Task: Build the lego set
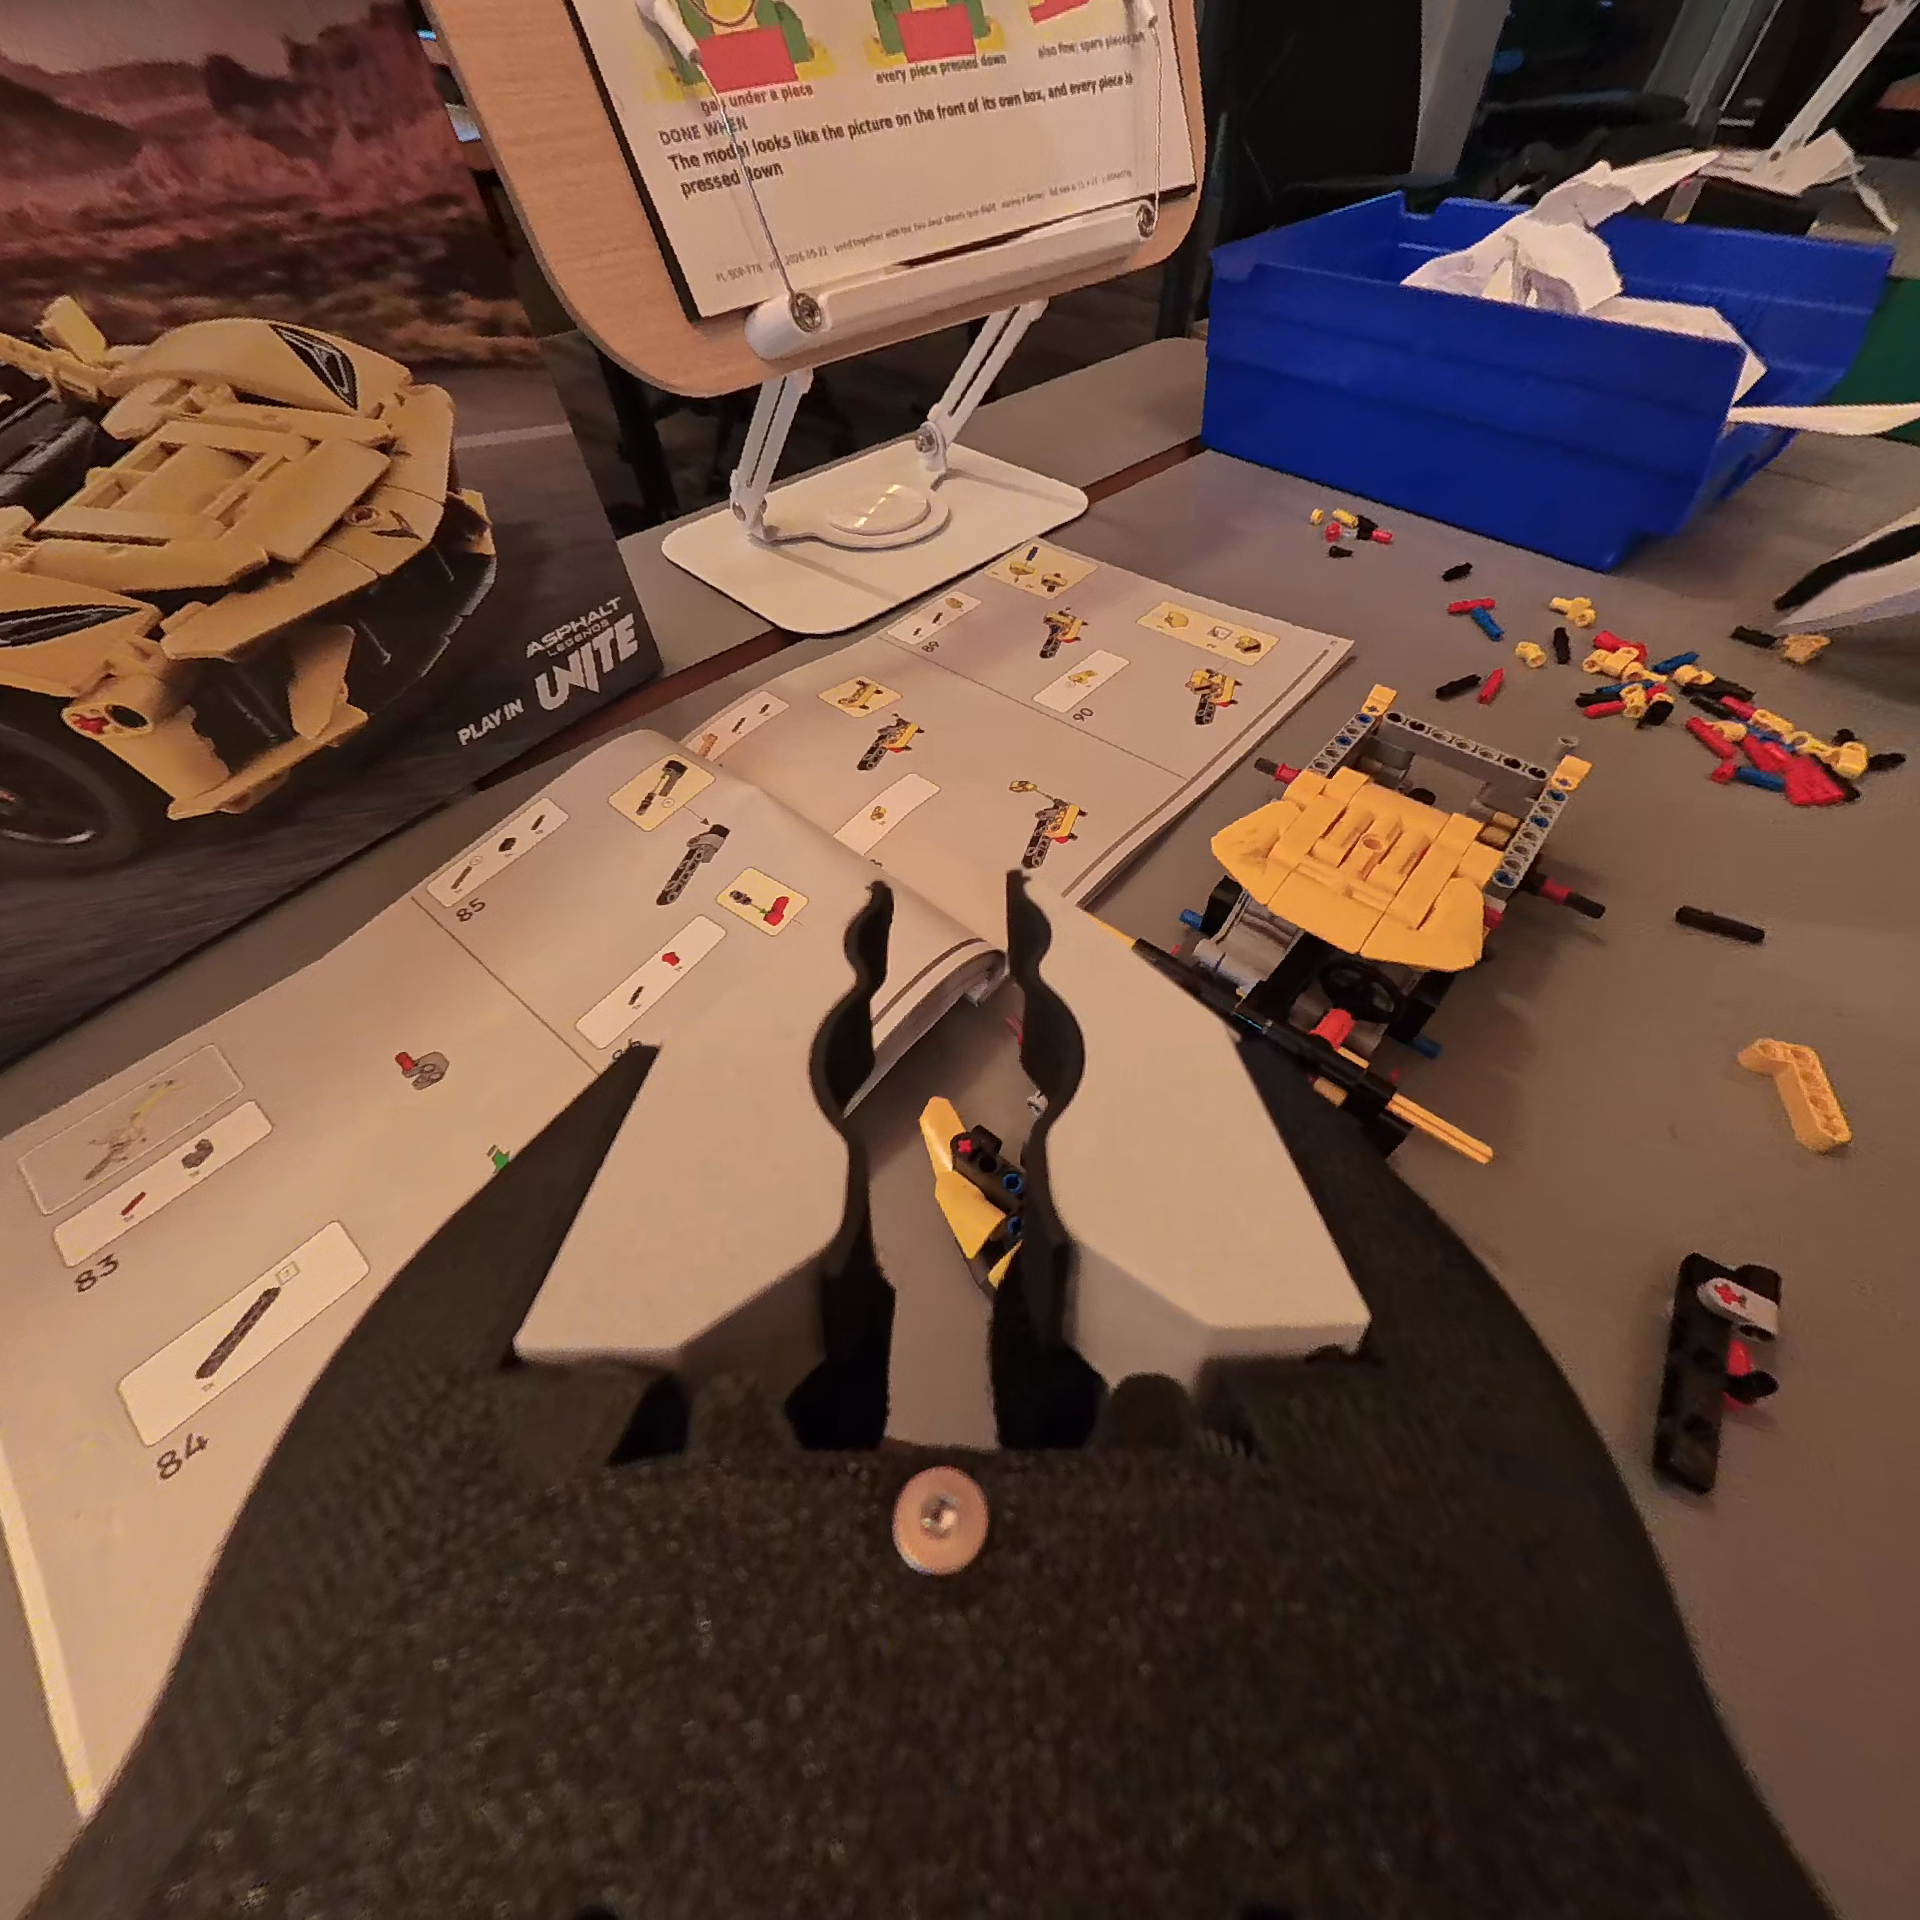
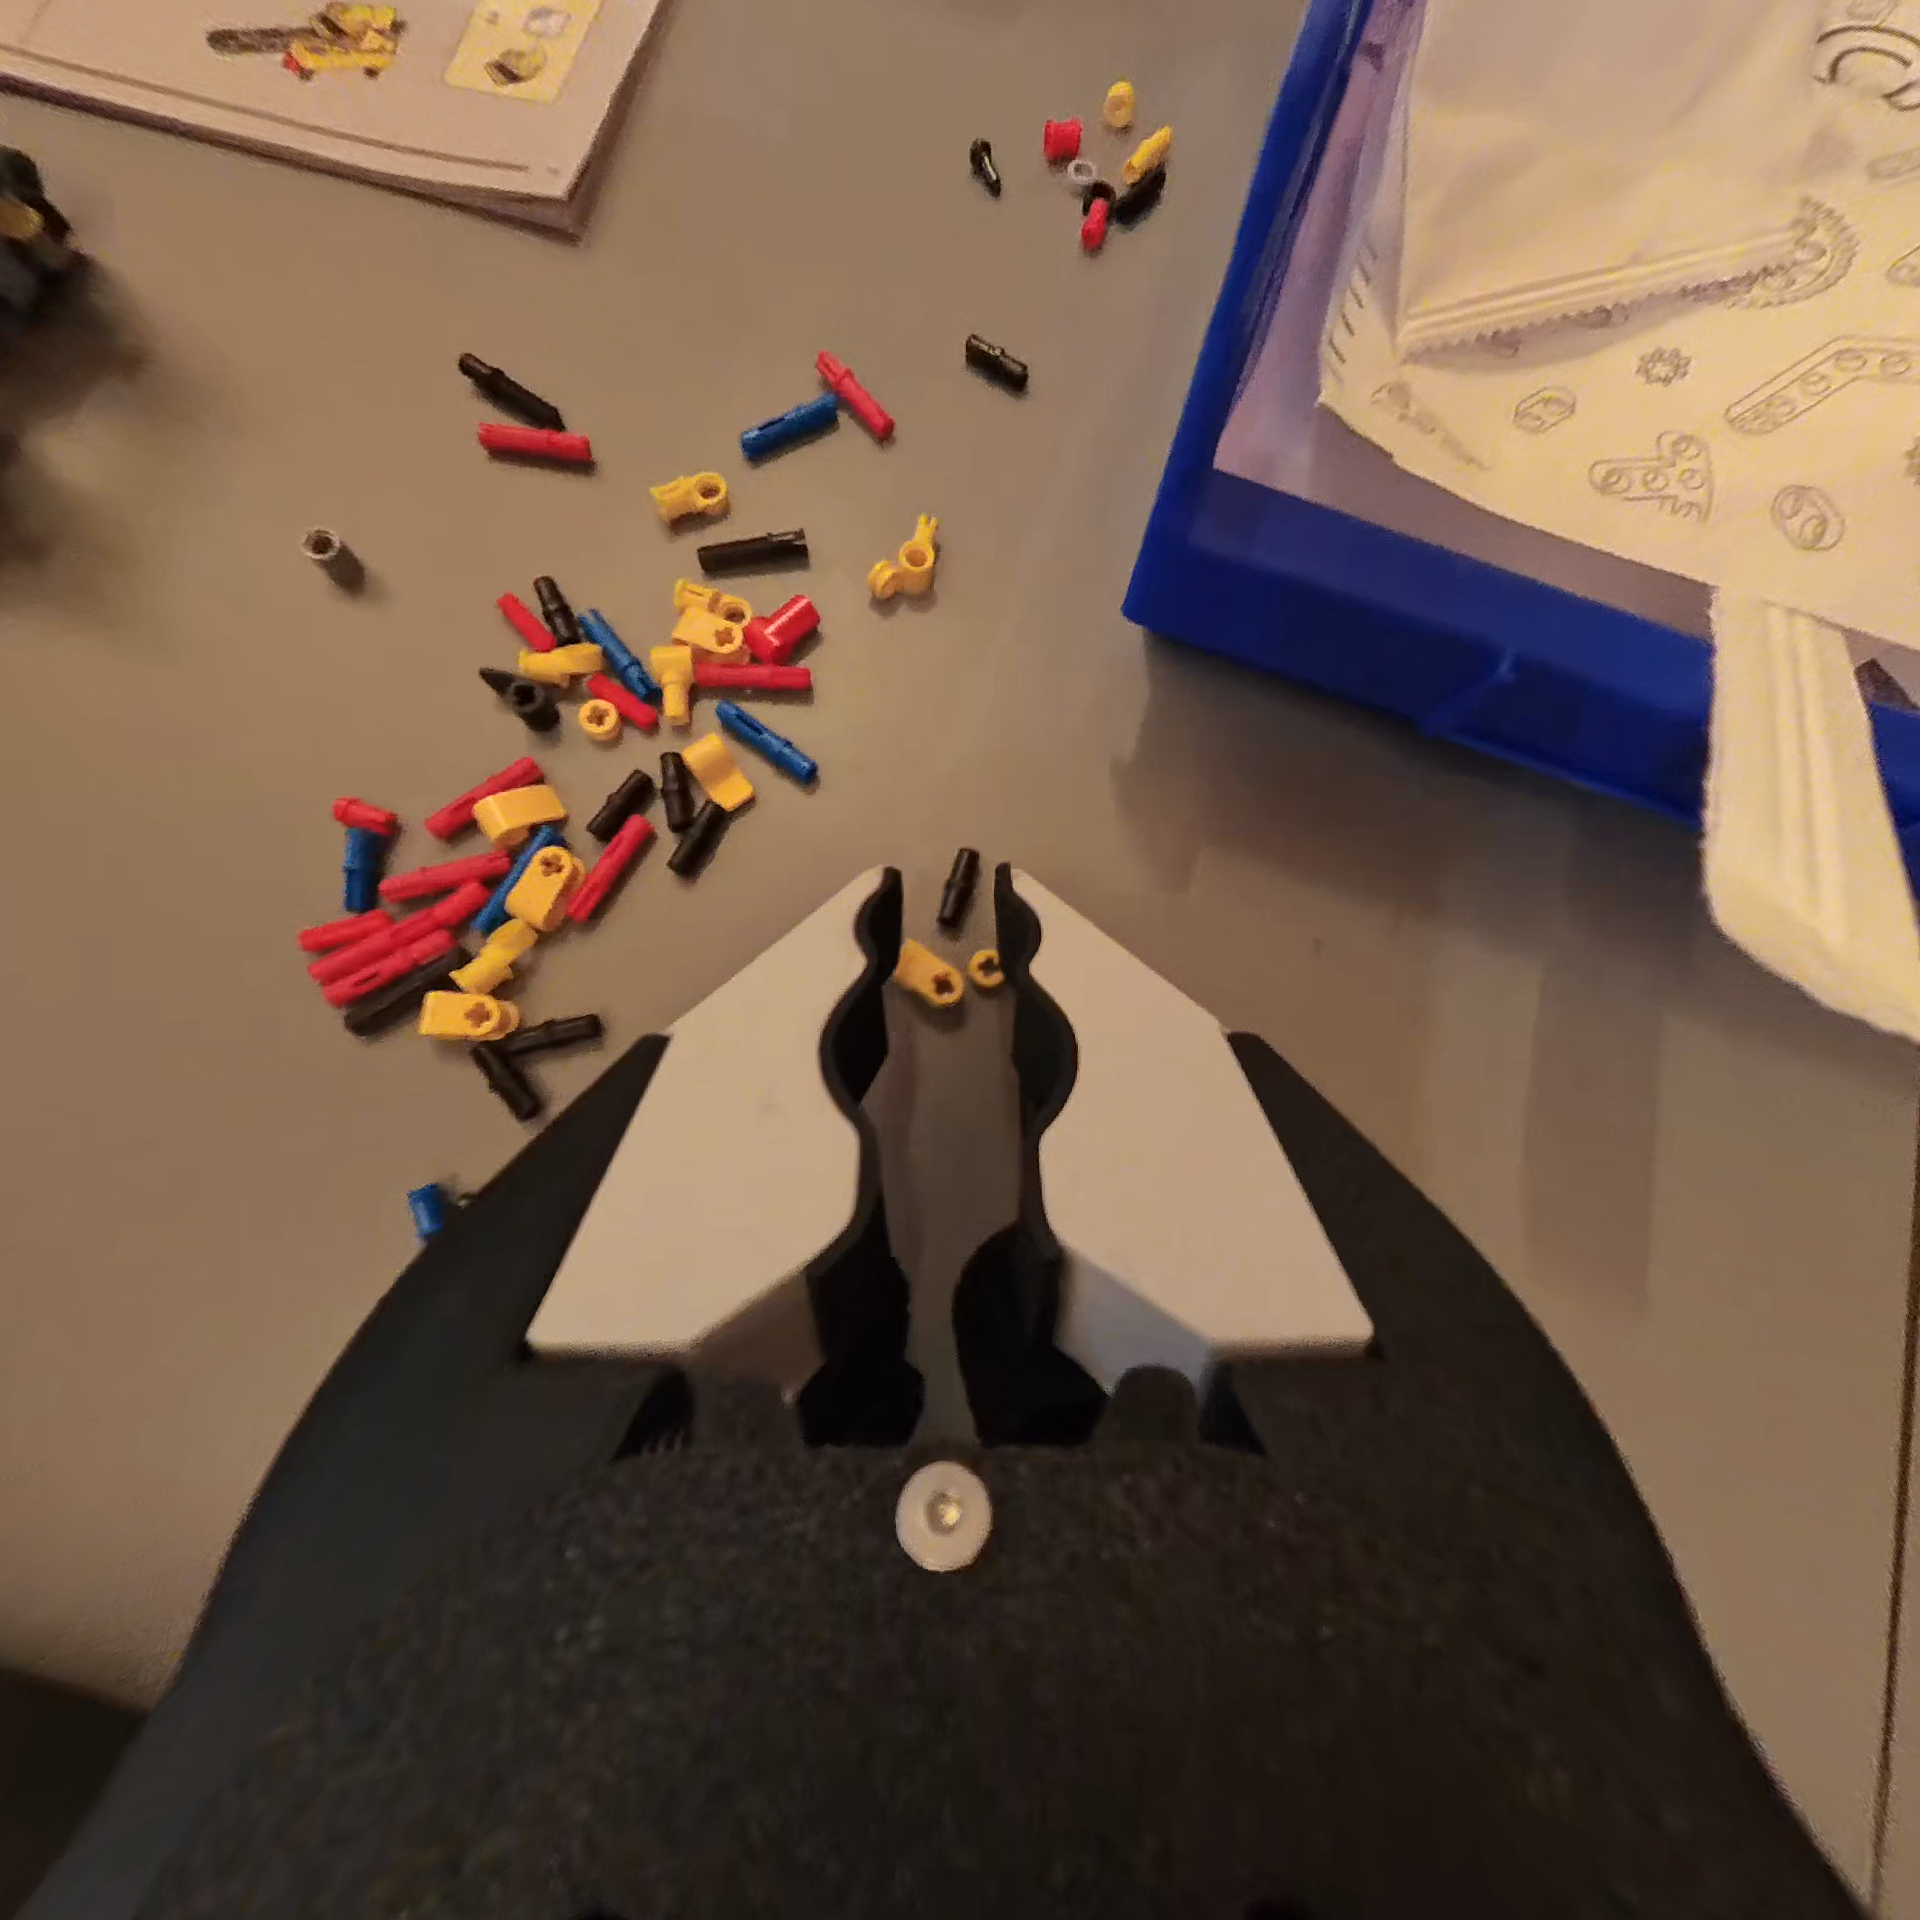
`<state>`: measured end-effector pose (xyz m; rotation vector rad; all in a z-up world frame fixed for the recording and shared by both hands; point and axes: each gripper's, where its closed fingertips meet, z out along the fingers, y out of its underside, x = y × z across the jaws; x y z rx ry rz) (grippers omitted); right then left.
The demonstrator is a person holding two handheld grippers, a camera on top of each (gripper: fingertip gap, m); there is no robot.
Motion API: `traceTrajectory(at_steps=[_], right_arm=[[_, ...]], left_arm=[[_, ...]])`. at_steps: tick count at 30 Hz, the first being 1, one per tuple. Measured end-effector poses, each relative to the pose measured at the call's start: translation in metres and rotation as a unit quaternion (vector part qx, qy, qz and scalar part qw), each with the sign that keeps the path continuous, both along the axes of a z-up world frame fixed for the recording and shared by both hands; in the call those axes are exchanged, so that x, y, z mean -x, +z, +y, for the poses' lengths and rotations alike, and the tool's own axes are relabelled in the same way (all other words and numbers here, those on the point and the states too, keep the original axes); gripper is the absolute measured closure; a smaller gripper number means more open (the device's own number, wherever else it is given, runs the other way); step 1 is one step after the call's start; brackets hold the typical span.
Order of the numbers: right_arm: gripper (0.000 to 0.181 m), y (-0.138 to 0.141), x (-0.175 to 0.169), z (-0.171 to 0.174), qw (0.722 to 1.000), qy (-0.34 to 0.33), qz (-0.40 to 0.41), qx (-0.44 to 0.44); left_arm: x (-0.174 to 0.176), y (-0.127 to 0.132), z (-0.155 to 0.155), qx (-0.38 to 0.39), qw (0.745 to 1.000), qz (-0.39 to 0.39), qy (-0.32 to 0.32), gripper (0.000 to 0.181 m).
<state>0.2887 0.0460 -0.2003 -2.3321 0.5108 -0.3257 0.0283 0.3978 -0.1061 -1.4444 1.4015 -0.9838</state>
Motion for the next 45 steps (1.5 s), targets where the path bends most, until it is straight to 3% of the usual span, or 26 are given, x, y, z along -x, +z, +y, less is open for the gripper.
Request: traceTrajectory(at_steps=[7,10,15,17,20,24,31,37,40,45], right_arm=[[0.176,-0.012,-0.002,0.003,0.999,0.001,0.017,0.029],[0.177,0.009,0.017,0.019,0.999,0.042,0.008,0.004],[0.176,0.045,0.125,0.080,0.971,0.226,0.049,-0.067],[0.176,0.041,0.176,0.097,0.947,0.301,0.093,-0.070],[0.176,0.015,0.216,0.108,0.929,0.357,0.093,-0.013],[0.176,-0.013,0.222,0.111,0.927,0.366,0.076,0.039],[0.175,-0.013,0.221,0.112,0.928,0.361,0.088,0.024],[0.153,0.006,0.211,0.113,0.934,0.354,0.057,-0.009],[0.152,0.018,0.225,0.116,0.921,0.385,0.044,-0.029],[0.150,-0.001,0.242,0.114,0.893,0.449,-0.011,0.021]], left_arm=[[0.000,-0.003,0.002,-0.017,1.000,0.007,0.005,0.159],[0.000,-0.002,0.003,-0.017,1.000,0.005,0.007,0.159],[0.000,-0.002,0.004,-0.020,1.000,0.005,0.010,0.159],[0.000,-0.002,0.004,-0.021,1.000,0.005,0.010,0.159],[0.001,0.000,0.003,-0.023,1.000,0.003,0.009,0.160],[0.001,0.001,0.001,-0.022,1.000,0.000,0.005,0.159],[0.000,0.002,-0.002,-0.023,1.000,-0.001,0.001,0.159],[-0.001,0.001,-0.005,-0.030,1.000,0.001,-0.002,0.159],[-0.002,0.000,-0.006,-0.036,0.999,0.004,-0.002,0.159],[-0.003,-0.001,-0.009,-0.042,0.999,0.006,-0.006,0.159]])
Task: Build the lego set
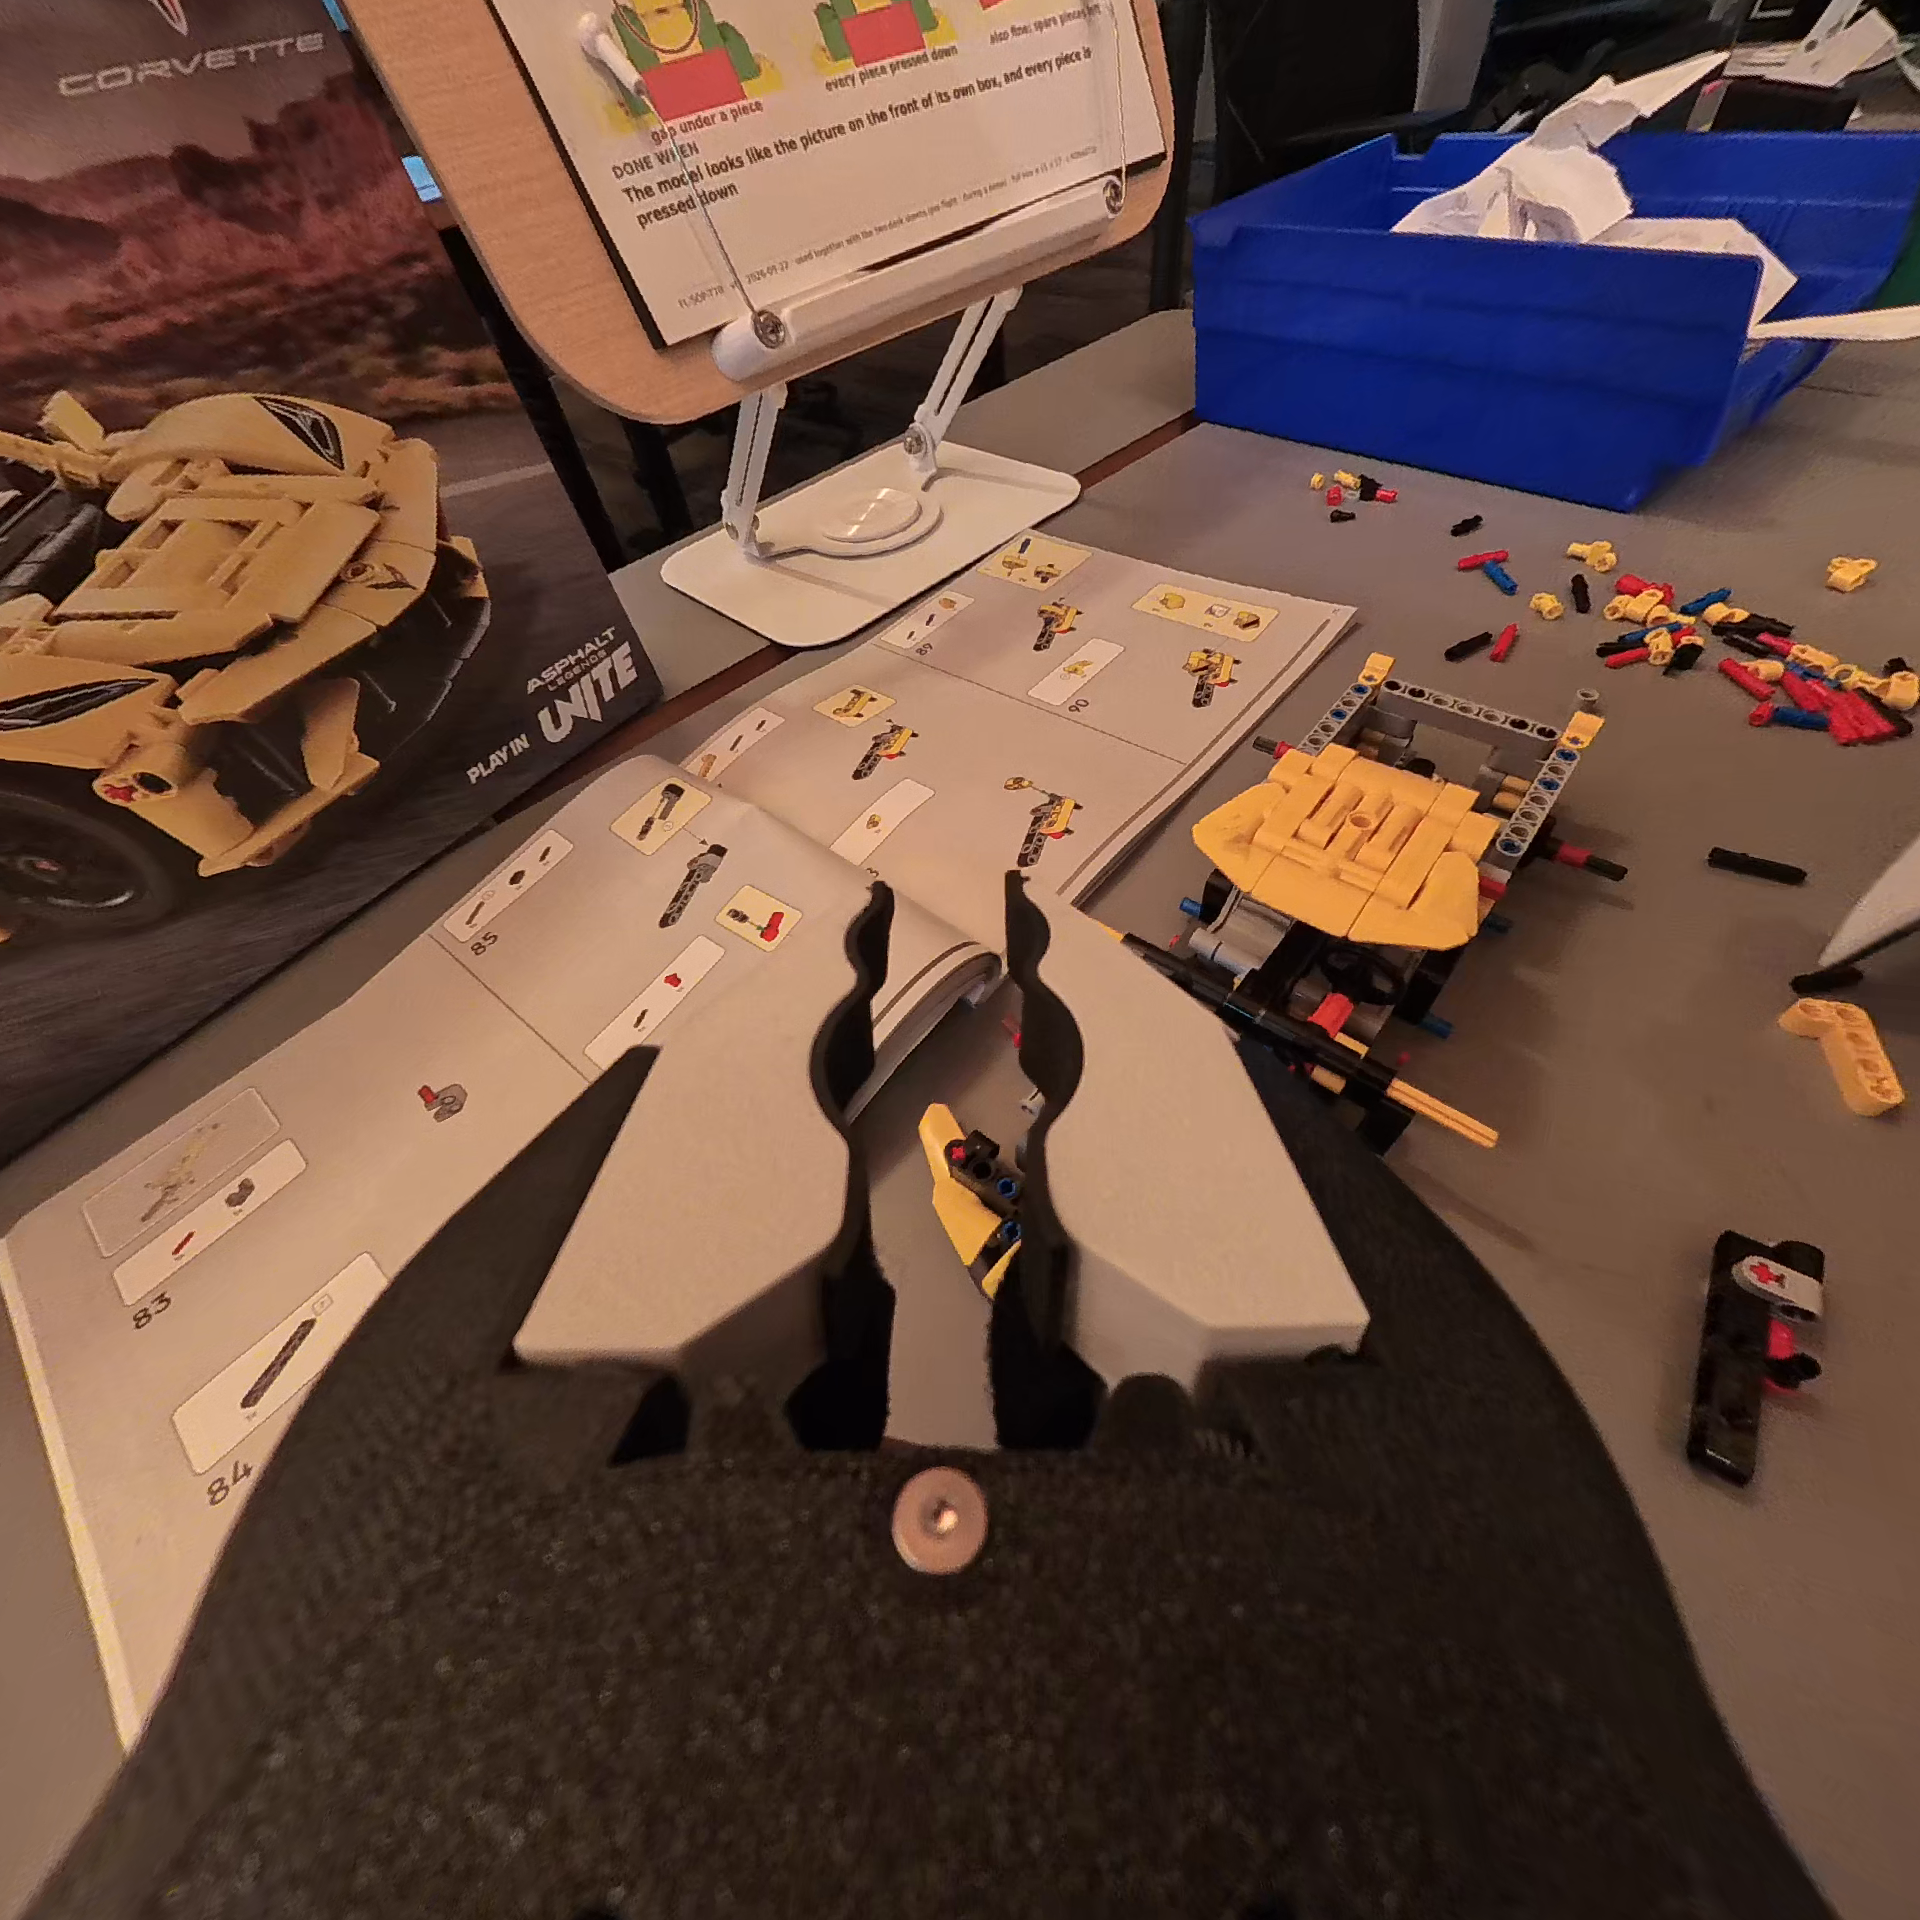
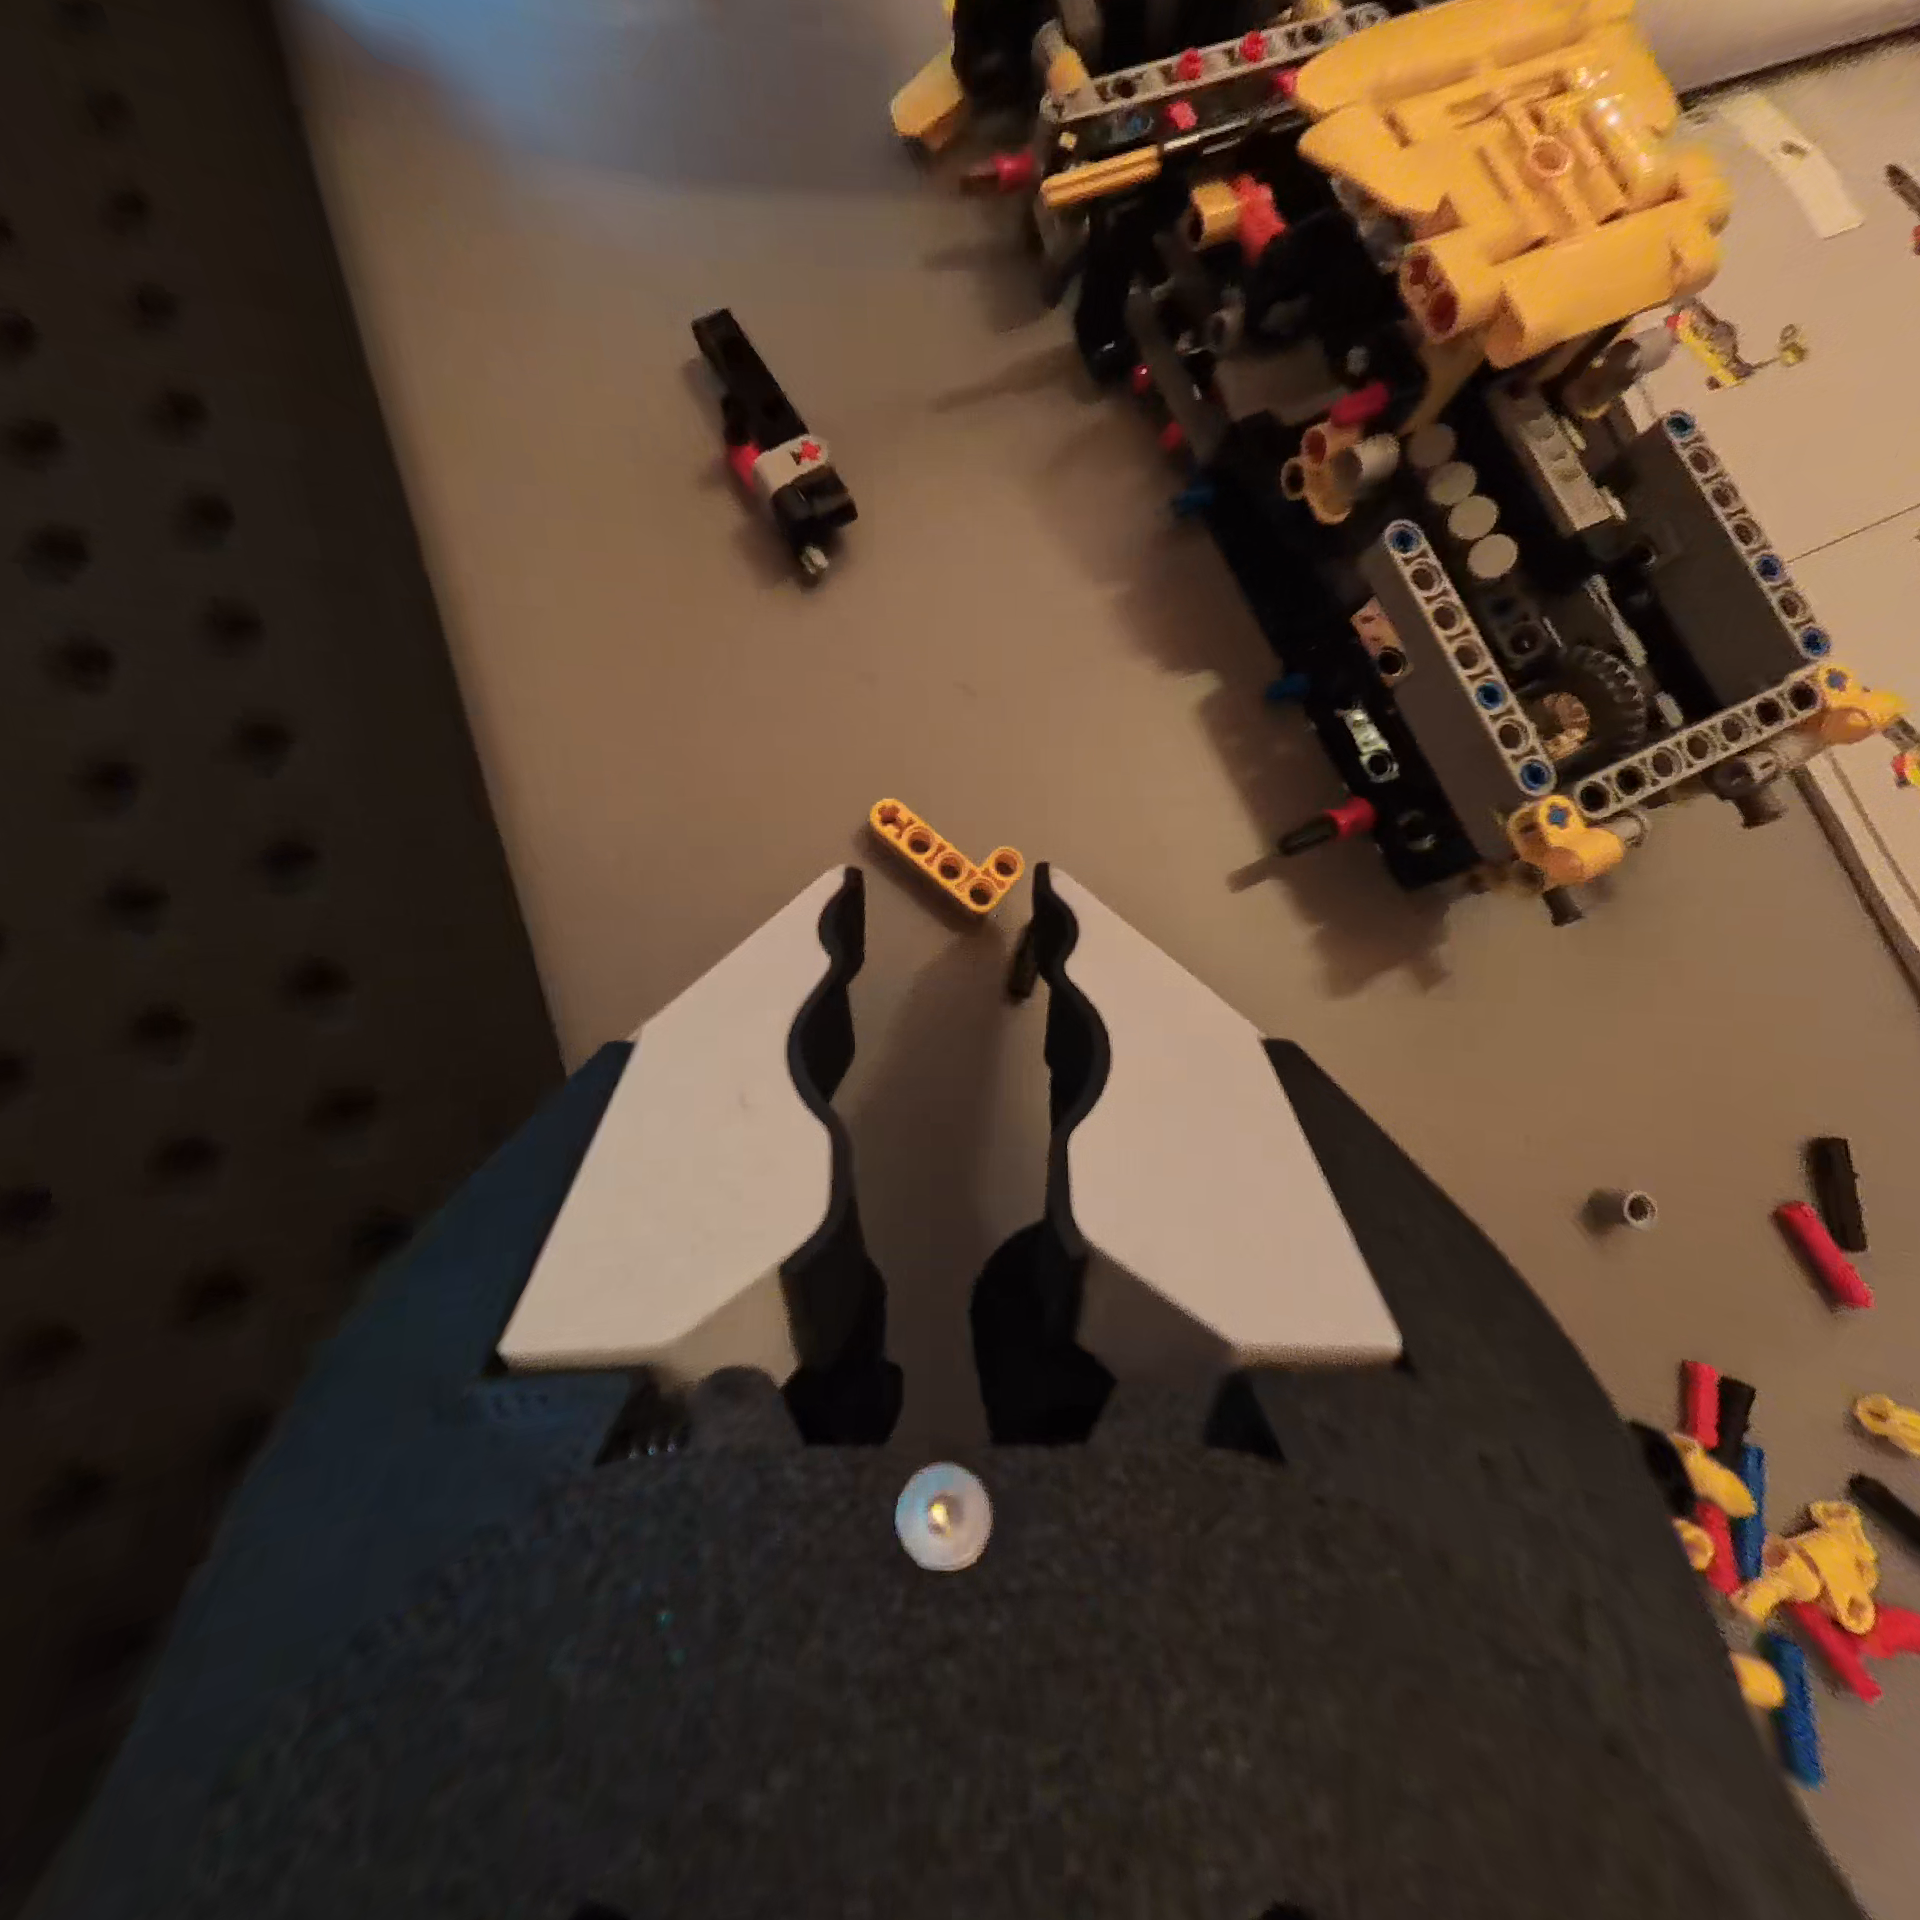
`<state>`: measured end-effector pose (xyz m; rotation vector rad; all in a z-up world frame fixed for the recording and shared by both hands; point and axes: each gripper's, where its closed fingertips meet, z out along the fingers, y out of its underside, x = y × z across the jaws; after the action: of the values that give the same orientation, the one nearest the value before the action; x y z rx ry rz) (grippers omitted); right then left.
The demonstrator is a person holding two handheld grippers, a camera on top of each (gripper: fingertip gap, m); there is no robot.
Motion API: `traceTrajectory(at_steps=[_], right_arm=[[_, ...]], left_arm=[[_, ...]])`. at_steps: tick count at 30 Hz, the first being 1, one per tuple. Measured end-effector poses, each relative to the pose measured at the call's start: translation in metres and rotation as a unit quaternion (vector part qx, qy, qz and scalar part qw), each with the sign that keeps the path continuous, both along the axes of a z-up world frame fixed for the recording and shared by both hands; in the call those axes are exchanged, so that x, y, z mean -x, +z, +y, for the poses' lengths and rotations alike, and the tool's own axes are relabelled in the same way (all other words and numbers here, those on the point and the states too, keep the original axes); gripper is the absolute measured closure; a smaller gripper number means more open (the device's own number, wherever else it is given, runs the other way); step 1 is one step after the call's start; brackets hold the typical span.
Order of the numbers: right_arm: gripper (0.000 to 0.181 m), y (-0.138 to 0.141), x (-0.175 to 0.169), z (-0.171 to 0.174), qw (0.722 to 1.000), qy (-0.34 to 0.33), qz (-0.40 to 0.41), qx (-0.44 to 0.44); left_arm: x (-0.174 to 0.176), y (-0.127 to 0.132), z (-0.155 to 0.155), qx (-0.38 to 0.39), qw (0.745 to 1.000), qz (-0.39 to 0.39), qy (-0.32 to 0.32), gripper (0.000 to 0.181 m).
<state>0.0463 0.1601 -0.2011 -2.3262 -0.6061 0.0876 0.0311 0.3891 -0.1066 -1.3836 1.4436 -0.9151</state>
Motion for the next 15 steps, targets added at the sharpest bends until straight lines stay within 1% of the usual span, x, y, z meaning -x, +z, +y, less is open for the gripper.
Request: traceTrajectory(at_steps=[4,6,9,11,15], right_arm=[[0.149,-0.004,-0.001,0.005,1.000,0.012,0.001,0.018],[0.152,-0.004,0.002,0.005,1.000,0.024,-0.006,0.014],[0.156,-0.005,0.011,0.005,0.998,0.050,-0.035,0.012],[0.156,-0.010,0.011,0.003,0.995,0.061,-0.062,0.040],[0.170,-0.012,0.005,0.006,0.987,0.082,-0.118,0.072]], left_arm=[[-0.001,0.000,-0.003,-0.009,1.000,0.001,-0.004,0.159],[-0.001,-0.001,-0.004,-0.017,1.000,0.003,-0.005,0.159],[-0.001,-0.001,-0.004,-0.021,1.000,0.003,-0.005,0.159],[-0.001,0.000,-0.005,-0.019,1.000,0.002,-0.007,0.160],[-0.002,0.000,-0.010,-0.016,1.000,0.000,-0.015,0.160]])
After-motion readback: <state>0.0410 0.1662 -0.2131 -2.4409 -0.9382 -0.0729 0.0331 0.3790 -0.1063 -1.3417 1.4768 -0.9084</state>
